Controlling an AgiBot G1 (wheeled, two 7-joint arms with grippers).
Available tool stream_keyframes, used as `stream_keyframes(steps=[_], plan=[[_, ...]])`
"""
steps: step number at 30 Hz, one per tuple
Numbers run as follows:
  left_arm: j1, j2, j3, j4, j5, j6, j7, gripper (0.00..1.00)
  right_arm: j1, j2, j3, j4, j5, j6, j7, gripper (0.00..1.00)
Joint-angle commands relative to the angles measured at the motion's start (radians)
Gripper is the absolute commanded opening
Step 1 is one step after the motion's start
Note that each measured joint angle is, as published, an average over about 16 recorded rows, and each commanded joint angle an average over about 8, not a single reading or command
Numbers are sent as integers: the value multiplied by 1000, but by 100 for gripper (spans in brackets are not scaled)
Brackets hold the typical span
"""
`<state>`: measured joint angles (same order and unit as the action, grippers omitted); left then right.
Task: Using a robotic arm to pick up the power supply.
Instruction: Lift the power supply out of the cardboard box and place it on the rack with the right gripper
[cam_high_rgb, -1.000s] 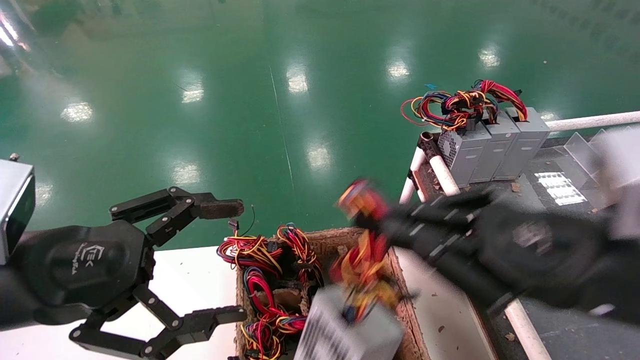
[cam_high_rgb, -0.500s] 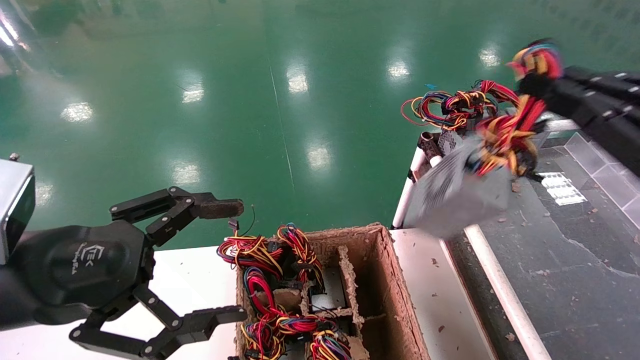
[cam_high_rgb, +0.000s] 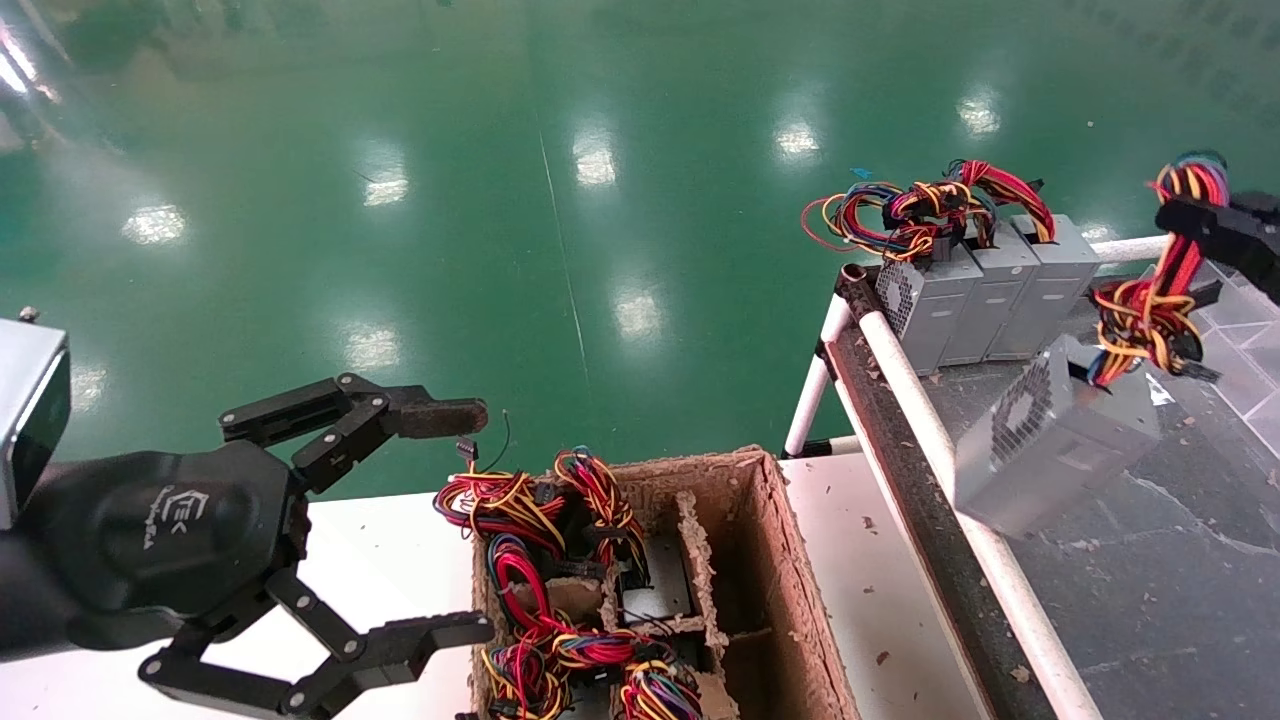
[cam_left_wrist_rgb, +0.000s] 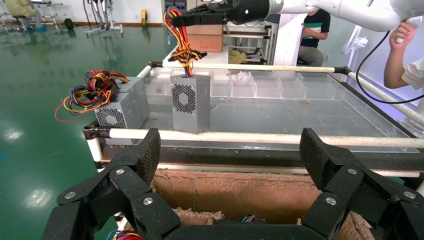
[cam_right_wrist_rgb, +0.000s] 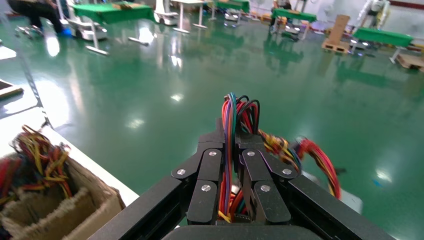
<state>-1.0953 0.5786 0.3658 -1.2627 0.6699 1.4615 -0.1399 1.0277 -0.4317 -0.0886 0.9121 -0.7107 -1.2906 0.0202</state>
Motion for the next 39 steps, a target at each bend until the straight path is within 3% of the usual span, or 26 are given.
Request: stream_keyframes(steps=[1, 24, 39], plan=[[0, 0, 0, 0, 0, 0, 0, 100, -1, 4, -2, -25, -11, 1, -15, 0], [0, 0, 0, 0, 0, 0, 0, 100, -108, 42, 53, -63, 2, 64, -101, 0], [0, 0, 0, 0, 0, 0, 0, 100, -89, 11, 14, 5, -46, 116, -73, 0]])
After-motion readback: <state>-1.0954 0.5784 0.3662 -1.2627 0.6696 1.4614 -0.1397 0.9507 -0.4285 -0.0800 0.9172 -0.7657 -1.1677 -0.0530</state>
